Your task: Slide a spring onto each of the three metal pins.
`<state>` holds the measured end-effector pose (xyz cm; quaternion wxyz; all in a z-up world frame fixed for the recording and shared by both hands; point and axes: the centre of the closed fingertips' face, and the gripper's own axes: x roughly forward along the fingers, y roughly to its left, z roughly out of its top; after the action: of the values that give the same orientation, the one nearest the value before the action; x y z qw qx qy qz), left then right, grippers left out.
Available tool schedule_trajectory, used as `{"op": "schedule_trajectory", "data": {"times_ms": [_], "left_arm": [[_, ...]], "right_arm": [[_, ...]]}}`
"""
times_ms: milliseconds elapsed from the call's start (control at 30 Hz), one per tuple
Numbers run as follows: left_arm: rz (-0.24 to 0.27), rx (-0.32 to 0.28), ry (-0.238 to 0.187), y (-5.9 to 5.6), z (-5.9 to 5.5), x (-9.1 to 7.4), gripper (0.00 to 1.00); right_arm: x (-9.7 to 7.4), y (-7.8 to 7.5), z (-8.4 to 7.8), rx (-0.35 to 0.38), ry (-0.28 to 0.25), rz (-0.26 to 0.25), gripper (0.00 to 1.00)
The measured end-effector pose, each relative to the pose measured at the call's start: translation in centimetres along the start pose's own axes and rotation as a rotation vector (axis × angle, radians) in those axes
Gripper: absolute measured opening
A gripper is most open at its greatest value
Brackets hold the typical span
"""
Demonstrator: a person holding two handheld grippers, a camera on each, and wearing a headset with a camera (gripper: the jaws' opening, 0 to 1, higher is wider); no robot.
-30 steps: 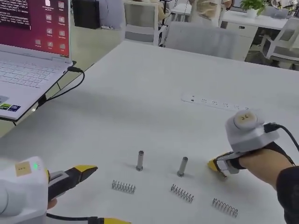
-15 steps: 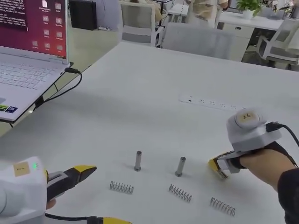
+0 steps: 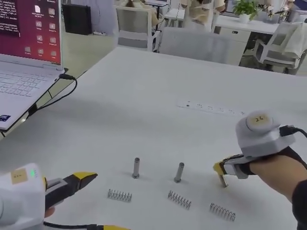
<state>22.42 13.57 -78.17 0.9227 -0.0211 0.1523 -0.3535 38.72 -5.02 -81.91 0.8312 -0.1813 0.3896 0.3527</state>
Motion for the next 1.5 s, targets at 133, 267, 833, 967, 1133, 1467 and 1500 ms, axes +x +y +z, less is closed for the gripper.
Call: {"op": "schedule_trajectory", "data": {"times_ms": [133,267,833,967,1133,1467,1500], "left_arm": [[-0.002,0.003,0.0,0.0,0.1,-0.1,0.85],[-0.003,0.006,-0.001,0.0,0.2,-0.2,0.85],[-0.008,0.014,0.001,-0.2,0.4,-0.3,0.85],[-0.008,0.014,0.001,-0.2,0.3,-0.3,0.85],[-0.013,0.015,0.004,-0.3,0.2,-0.2,0.84],[-0.012,0.015,0.004,-0.2,0.2,-0.2,0.84],[-0.011,0.014,0.004,-0.2,0.3,-0.2,0.84]], "right_arm": [[-0.4,0.3,-0.2,-0.001,-0.007,-0.002,0.06],[-0.7,0.5,-0.2,-0.004,-0.019,-0.005,0.06],[-1.5,0.9,-0.8,0.015,-0.038,0.0,0.06],[-1.7,1.1,-1.1,0.013,-0.045,0.002,0.06],[-1.9,1.2,-1.3,0.016,-0.053,0.01,0.06],[-1.9,1.4,-1.8,0.0,-0.043,0.017,0.08],[-1.8,1.4,-1.8,0.0,-0.044,0.017,0.09]]}}
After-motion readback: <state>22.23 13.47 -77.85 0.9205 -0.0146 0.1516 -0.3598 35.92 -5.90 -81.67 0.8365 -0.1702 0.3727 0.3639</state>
